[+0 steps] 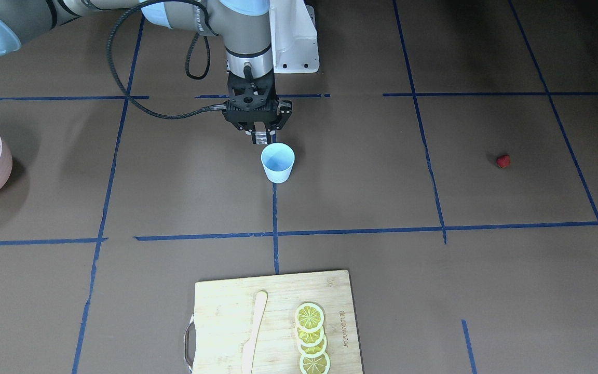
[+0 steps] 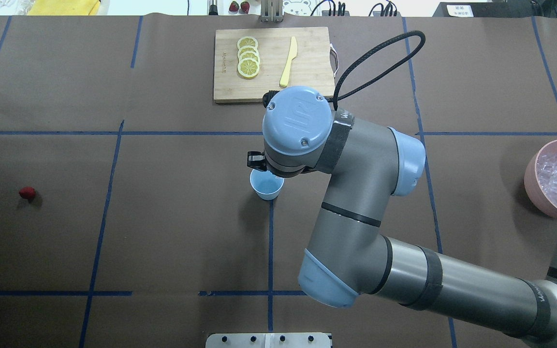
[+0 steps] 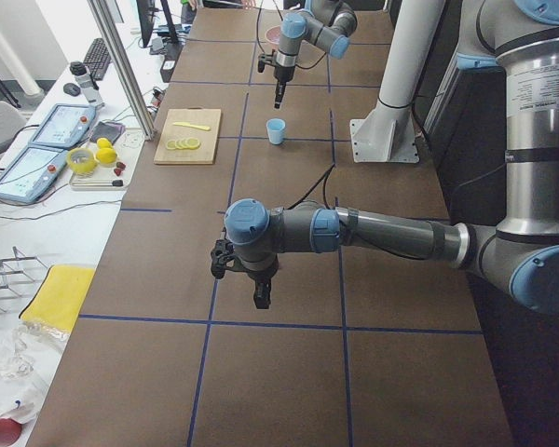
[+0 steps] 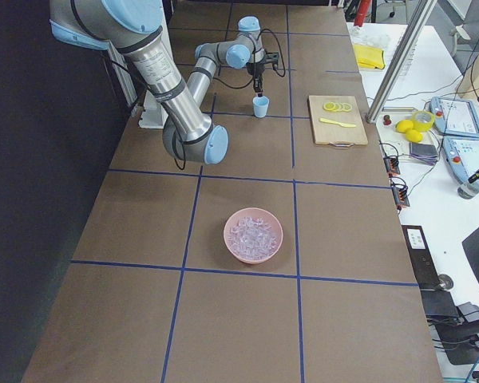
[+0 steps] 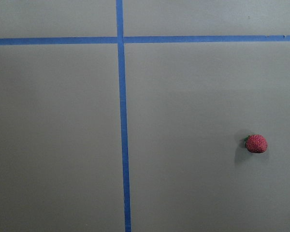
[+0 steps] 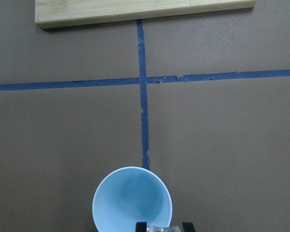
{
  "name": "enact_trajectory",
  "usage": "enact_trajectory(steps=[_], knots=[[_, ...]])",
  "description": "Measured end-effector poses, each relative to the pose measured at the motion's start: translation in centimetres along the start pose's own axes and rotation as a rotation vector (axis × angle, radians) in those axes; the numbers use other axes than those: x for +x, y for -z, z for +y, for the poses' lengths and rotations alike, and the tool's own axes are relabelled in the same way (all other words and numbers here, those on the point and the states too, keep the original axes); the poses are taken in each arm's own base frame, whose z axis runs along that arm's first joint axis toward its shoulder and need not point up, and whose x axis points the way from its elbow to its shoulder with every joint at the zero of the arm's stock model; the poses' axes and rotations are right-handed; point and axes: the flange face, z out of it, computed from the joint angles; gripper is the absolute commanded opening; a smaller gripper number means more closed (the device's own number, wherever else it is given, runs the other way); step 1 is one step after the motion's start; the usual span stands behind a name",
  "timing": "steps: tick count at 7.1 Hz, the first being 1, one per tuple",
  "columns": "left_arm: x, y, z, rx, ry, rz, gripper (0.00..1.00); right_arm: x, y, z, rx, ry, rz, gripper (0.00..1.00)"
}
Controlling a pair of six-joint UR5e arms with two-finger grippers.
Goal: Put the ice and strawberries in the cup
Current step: 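Open the right gripper to drop the ice cube into the cup, then move the right gripper back to the pink ice bowl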
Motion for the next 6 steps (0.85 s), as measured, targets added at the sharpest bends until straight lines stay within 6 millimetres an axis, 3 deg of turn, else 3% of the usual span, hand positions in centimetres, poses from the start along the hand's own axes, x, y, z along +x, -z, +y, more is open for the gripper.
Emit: enact_trajectory(steps=[2, 3, 4, 6], knots=[[0.2, 0.2, 0.0, 0.003, -0.004, 0.0, 1.0, -2.2, -1.3, -0.3, 0.008, -0.012, 0.023, 0.04], [0.3, 0.2, 0.0, 0.005, -0.004, 0.0, 1.0, -3.0, -2.0, -0.5, 0.012, -0.017, 0.032, 0.33], [0.3, 0.3, 0.0, 0.006, -0.005, 0.0, 1.0, -3.3, -2.3, -0.5, 0.014, -0.016, 0.036, 0.99], [0.3, 0.3, 0.0, 0.006, -0.005, 0.0, 1.0, -3.4, -2.7, -0.4, 0.028, -0.003, 0.043, 0.99]])
